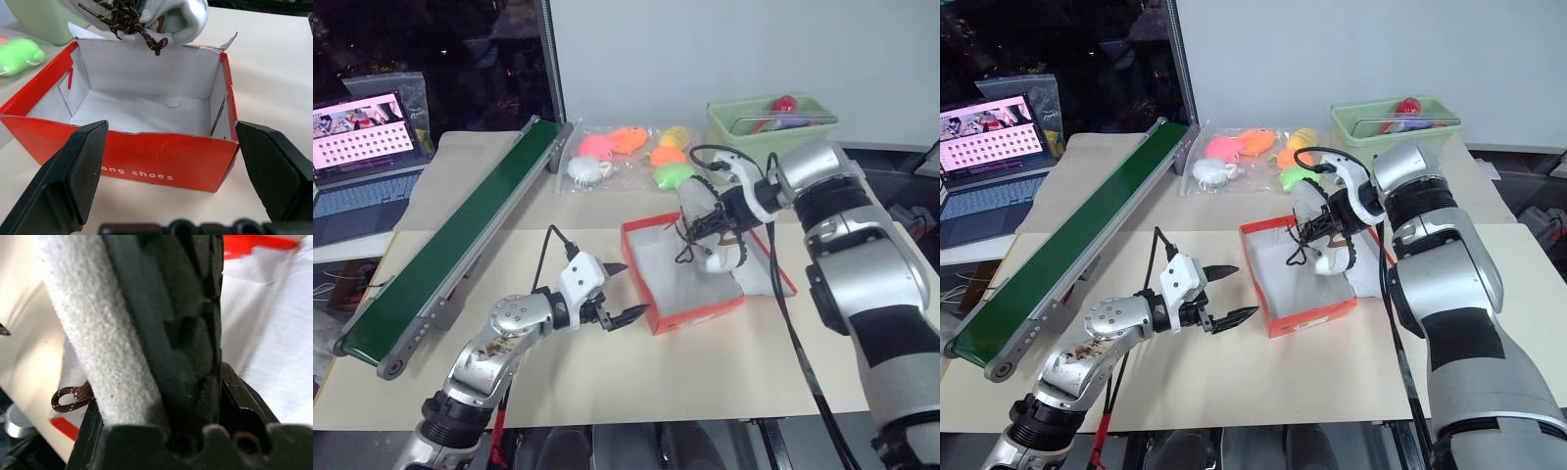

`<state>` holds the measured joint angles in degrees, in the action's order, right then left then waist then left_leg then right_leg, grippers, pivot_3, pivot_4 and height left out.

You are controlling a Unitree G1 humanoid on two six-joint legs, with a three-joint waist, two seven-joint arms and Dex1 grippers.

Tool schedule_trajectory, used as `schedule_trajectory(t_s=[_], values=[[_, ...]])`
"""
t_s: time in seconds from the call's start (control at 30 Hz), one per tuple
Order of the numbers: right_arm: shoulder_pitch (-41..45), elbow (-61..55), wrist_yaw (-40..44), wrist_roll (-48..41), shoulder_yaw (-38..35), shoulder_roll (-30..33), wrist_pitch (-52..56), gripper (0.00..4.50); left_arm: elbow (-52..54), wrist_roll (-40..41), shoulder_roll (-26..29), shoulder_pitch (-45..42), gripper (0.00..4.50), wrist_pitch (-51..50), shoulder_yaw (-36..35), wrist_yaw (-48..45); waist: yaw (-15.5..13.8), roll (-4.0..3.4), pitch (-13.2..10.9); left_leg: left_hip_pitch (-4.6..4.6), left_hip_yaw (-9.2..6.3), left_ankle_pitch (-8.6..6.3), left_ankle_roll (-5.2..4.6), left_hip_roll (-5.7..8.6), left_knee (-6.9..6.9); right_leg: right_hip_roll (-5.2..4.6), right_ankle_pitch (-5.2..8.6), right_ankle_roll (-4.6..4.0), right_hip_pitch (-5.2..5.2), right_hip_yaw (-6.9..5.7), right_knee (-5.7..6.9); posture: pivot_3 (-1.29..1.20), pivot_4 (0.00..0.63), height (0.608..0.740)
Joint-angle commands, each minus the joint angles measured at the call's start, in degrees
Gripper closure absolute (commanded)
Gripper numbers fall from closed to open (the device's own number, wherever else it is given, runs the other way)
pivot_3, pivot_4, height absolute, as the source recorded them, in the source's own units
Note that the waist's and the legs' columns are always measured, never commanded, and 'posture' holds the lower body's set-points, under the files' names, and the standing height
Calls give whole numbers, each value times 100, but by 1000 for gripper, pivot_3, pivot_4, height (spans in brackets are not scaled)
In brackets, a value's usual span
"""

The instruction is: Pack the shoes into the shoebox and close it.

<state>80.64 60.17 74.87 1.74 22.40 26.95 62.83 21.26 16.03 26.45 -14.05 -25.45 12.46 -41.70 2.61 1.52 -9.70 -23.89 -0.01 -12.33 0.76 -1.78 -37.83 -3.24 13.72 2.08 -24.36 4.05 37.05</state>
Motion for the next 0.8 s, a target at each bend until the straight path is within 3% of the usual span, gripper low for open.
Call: schedule_trajectory(t_s=[0.03, 0.3, 0.63, 0.8], values=[[-131, -394, -35, -126, -96, -47, 312, 2583, 82, -17, -16, -66, 85, 157, -9, -35, -7, 0, 0, 0, -1, 0, 0, 0, 0, 0, 0, 0, 0, 0, 0, 0, 150, 729], [-820, -115, -779, 59, -175, -98, -309, 2583, 154, -21, -29, -62, 85, 100, -32, 3, -22, 0, 0, -5, -2, 0, 0, 4, -3, -4, 0, 0, 0, -2, -1, 0, 150, 729], [-791, 668, -1293, 228, -372, -198, -1118, 2583, 145, -30, -38, -94, 85, 70, -25, 27, 3, 0, 0, -4, -1, 0, 0, 3, -3, -3, 0, 0, 1, -1, 0, 0, 150, 729], [-756, 688, -1381, 188, -556, -260, -1214, 1045, 165, -47, -38, -93, 0, 64, -4, 46, 3, 0, 0, -3, -1, 0, 0, 3, -3, -3, 0, 0, 2, -1, 0, 0, 150, 729]])
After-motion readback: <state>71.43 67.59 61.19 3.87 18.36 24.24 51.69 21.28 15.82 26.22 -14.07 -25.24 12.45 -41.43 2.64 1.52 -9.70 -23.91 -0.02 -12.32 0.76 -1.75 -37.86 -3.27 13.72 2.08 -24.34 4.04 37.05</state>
